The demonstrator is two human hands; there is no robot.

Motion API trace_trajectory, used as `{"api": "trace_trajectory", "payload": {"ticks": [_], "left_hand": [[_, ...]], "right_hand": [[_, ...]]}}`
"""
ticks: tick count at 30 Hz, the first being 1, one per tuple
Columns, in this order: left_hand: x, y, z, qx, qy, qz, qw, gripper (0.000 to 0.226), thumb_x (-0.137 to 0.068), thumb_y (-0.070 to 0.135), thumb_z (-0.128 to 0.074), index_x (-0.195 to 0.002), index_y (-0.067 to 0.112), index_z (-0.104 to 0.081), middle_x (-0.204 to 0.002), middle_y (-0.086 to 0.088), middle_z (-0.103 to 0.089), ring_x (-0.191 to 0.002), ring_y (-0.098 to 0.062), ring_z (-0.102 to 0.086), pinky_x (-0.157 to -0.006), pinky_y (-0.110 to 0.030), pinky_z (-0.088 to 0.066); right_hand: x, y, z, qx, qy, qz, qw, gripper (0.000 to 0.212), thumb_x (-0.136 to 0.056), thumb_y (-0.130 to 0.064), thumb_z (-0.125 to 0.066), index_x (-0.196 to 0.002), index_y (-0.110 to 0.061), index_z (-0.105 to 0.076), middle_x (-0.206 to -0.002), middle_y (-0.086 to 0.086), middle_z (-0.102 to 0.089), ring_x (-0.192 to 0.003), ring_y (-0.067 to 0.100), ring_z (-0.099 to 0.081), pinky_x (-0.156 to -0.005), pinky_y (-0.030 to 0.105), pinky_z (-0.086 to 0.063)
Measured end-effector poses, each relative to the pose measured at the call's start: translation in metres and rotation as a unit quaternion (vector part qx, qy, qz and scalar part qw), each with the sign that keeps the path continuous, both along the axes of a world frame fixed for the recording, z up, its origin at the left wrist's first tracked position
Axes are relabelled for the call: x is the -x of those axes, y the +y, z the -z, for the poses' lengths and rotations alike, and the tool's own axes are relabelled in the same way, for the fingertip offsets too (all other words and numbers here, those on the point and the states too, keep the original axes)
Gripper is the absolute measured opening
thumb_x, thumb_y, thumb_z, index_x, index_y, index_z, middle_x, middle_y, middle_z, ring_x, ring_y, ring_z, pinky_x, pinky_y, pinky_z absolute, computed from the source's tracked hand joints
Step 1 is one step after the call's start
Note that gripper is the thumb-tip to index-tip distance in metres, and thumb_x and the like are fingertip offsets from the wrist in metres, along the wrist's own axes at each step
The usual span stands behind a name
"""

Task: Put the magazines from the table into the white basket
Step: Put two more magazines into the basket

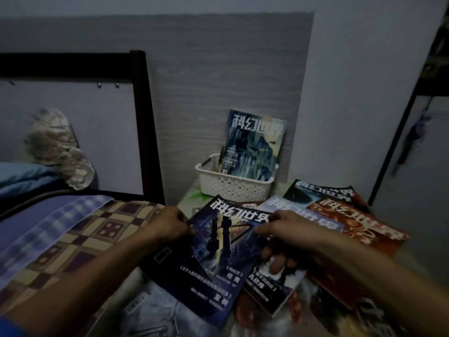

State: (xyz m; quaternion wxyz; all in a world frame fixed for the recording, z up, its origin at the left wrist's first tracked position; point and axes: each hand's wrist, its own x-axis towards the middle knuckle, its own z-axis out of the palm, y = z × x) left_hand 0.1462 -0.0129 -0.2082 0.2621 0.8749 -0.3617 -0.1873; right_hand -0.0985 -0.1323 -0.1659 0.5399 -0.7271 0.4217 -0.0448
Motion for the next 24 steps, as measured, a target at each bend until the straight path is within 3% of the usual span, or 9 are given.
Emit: {"api": "trace_trajectory", "payload": {"ticks": [3, 5, 7, 9, 11, 14, 17, 20, 24], "left_hand": [[0.013, 0.001, -0.004, 0.196, 0.045, -0.017, 0.980, 0.022, -0.087, 0.009, -0.070, -0.077, 0.017, -0.052, -0.077, -0.005, -0.063, -0.067, -0.016, -0.060, -0.059, -0.027, -0.047], [0.018, 0.008, -0.017, 0.339, 0.129, 0.023, 0.932, 0.020, -0.091, 0.004, -0.064, -0.082, 0.016, -0.051, -0.074, -0.008, -0.068, -0.062, -0.014, -0.067, -0.053, -0.027, -0.051], [0.020, 0.016, -0.032, 0.427, 0.222, 0.084, 0.872, 0.015, -0.090, 0.005, -0.064, -0.090, 0.012, -0.051, -0.078, -0.009, -0.076, -0.063, -0.017, -0.072, -0.051, -0.027, -0.055], [0.016, 0.020, -0.042, 0.465, 0.266, 0.100, 0.838, 0.017, -0.084, 0.012, -0.068, -0.092, 0.012, -0.053, -0.083, -0.009, -0.078, -0.067, -0.021, -0.074, -0.054, -0.028, -0.057], [0.012, 0.017, -0.045, 0.463, 0.247, 0.048, 0.850, 0.013, -0.083, 0.011, -0.072, -0.090, 0.012, -0.061, -0.081, -0.008, -0.077, -0.069, -0.020, -0.073, -0.054, -0.023, -0.055], [0.008, -0.004, -0.047, 0.386, 0.106, -0.025, 0.916, 0.011, -0.088, 0.008, -0.069, -0.082, 0.018, -0.067, -0.080, -0.004, -0.070, -0.074, -0.015, -0.066, -0.054, -0.014, -0.049], [-0.005, -0.039, -0.088, 0.436, 0.041, 0.007, 0.899, 0.008, -0.092, 0.010, -0.065, -0.088, 0.017, -0.067, -0.083, 0.003, -0.066, -0.077, -0.010, -0.062, -0.065, -0.016, -0.048], [-0.029, -0.079, -0.159, 0.490, -0.004, 0.003, 0.872, 0.010, -0.090, 0.011, -0.068, -0.085, 0.019, -0.066, -0.077, 0.010, -0.063, -0.067, -0.002, -0.058, -0.055, -0.008, -0.046], [-0.064, -0.152, -0.176, 0.458, -0.019, -0.002, 0.889, 0.013, -0.090, 0.013, -0.068, -0.079, 0.021, -0.066, -0.086, 0.001, -0.070, -0.084, -0.014, -0.068, -0.073, -0.029, -0.058]], "right_hand": [[-0.001, 0.004, 0.014, -0.040, -0.076, 0.049, 0.995, 0.062, -0.085, -0.020, -0.071, -0.130, -0.024, -0.028, -0.080, 0.023, -0.074, -0.054, 0.035, -0.068, -0.043, 0.033, -0.051], [-0.001, 0.000, 0.017, -0.077, -0.143, 0.109, 0.981, 0.076, -0.083, -0.013, -0.074, -0.138, -0.034, -0.025, -0.090, 0.023, -0.071, -0.054, 0.033, -0.066, -0.045, 0.033, -0.050], [0.000, -0.006, 0.013, -0.098, -0.196, 0.125, 0.968, 0.059, -0.084, -0.013, -0.075, -0.131, -0.021, -0.041, -0.084, 0.016, -0.073, -0.052, 0.026, -0.065, -0.043, 0.030, -0.049], [-0.001, -0.009, 0.008, -0.072, -0.225, 0.094, 0.967, 0.032, -0.088, -0.022, -0.072, -0.113, -0.008, -0.060, -0.066, 0.011, -0.070, -0.047, 0.022, -0.061, -0.043, 0.029, -0.045], [-0.006, -0.010, 0.001, 0.012, -0.231, 0.077, 0.970, 0.020, -0.093, -0.025, -0.066, -0.099, -0.006, -0.067, -0.056, 0.011, -0.065, -0.044, 0.020, -0.060, -0.042, 0.027, -0.045], [-0.021, -0.018, -0.016, 0.094, -0.223, 0.092, 0.966, 0.016, -0.097, -0.018, -0.059, -0.089, -0.008, -0.067, -0.047, 0.009, -0.060, -0.038, 0.018, -0.056, -0.039, 0.026, -0.047], [-0.042, -0.047, -0.063, 0.141, -0.240, 0.103, 0.955, 0.014, -0.098, -0.011, -0.057, -0.086, -0.007, -0.065, -0.045, 0.007, -0.059, -0.036, 0.017, -0.057, -0.040, 0.028, -0.052], [-0.061, -0.087, -0.118, 0.199, -0.307, 0.118, 0.923, 0.011, -0.095, -0.006, -0.058, -0.090, -0.014, -0.064, -0.071, 0.010, -0.069, -0.042, 0.017, -0.066, -0.042, 0.027, -0.054], [-0.093, -0.150, -0.130, 0.238, -0.340, 0.191, 0.889, 0.005, -0.092, -0.010, -0.066, -0.089, -0.012, -0.063, -0.088, 0.012, -0.071, -0.049, 0.019, -0.068, -0.050, 0.034, -0.060]]}}
